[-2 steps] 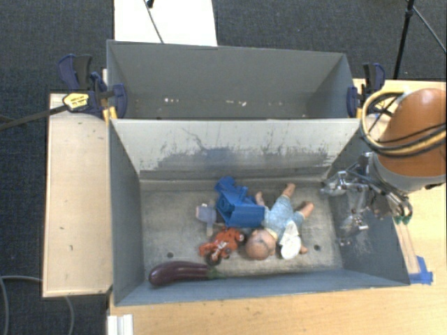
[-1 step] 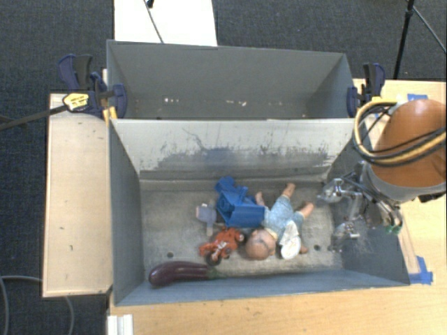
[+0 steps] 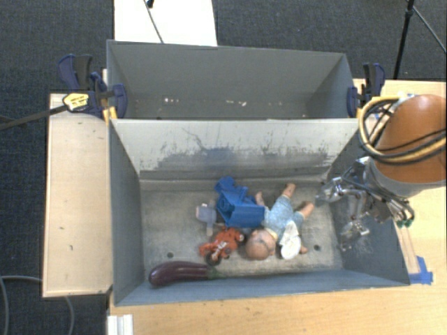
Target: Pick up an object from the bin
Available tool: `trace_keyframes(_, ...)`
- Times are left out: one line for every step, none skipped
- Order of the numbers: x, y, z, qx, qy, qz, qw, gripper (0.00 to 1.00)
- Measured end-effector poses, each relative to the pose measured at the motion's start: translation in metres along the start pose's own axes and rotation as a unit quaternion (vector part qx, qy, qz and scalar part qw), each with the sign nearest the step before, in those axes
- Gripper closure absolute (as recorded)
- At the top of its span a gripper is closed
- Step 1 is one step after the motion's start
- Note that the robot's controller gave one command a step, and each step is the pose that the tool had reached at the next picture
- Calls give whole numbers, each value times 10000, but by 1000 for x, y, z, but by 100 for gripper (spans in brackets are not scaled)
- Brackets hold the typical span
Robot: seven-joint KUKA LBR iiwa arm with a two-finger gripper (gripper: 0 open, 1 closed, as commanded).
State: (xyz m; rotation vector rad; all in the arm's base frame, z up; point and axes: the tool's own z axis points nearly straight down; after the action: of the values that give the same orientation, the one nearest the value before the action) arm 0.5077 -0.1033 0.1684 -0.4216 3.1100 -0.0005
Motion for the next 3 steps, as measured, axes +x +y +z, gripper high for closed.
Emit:
trace_keyframes(-11, 13, 0, 2, -10, 132, 9999, 0)
trace_keyframes(-22, 16, 85, 59, -199, -684, 9974, 100)
trace_keyframes(-22, 16, 85, 60, -199, -692, 9974, 100)
